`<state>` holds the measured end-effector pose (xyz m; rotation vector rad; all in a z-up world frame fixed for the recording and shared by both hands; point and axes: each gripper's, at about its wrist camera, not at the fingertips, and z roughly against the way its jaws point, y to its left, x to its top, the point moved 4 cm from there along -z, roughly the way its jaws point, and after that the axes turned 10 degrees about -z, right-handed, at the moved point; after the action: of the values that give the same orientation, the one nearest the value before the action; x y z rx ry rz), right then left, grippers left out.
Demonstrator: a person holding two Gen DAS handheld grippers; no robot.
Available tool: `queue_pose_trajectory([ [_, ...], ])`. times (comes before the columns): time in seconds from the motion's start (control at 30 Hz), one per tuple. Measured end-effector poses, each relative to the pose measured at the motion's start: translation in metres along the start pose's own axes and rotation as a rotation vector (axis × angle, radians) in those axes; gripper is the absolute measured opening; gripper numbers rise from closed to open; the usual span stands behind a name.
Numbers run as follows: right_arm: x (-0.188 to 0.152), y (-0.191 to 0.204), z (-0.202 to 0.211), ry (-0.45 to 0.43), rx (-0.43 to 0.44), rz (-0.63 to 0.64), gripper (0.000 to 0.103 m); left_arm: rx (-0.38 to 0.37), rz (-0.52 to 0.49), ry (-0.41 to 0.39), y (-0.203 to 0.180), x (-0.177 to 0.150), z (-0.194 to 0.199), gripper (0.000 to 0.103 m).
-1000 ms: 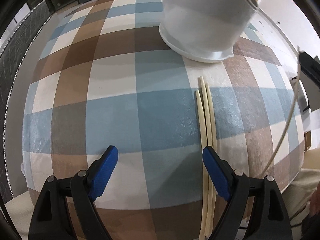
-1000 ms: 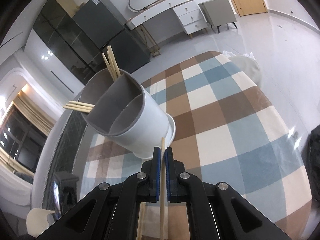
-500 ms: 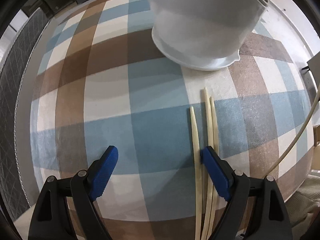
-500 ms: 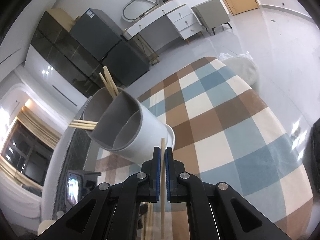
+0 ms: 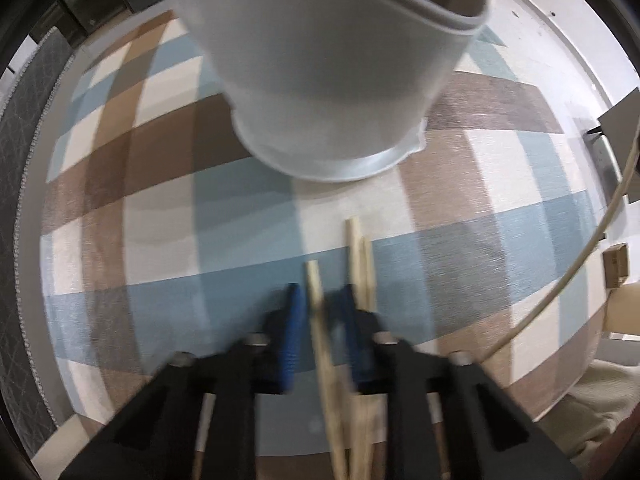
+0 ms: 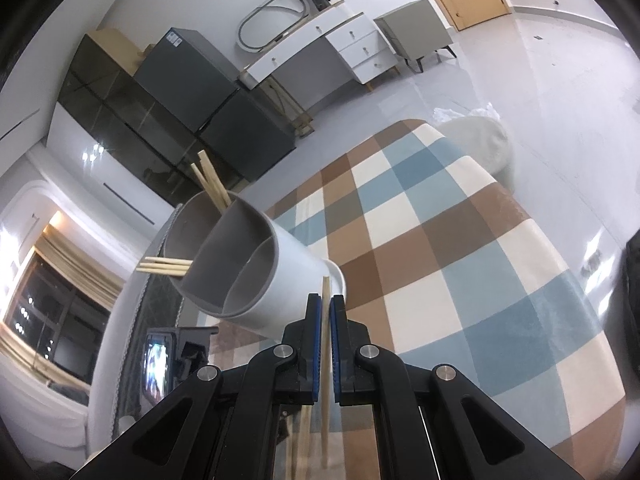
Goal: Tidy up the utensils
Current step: 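Close the left tool on a chopstick while the right tool grasps another, then lift both held chopsticks and carry them above the grey holder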
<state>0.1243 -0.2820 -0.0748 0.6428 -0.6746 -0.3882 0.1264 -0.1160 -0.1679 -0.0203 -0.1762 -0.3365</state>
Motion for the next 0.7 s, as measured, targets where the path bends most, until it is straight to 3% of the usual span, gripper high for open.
queue_pose_trajectory([
  [0.23,0.000,0.000,0.001,-0.006,-0.024,0.016,0.003,-0.004,-0.017,-0.057,-0.006,0.004,0.004,0.001],
  [0.53,-0.012,0.018,0.015,-0.040,-0.032,0.124,0.003,-0.036,0.069,-0.366,0.026,-0.032,0.077,0.001],
  [0.7,-0.027,0.034,0.030,-0.065,-0.017,0.184,0.003,-0.062,0.058,-0.449,0.027,-0.044,0.095,0.001],
])
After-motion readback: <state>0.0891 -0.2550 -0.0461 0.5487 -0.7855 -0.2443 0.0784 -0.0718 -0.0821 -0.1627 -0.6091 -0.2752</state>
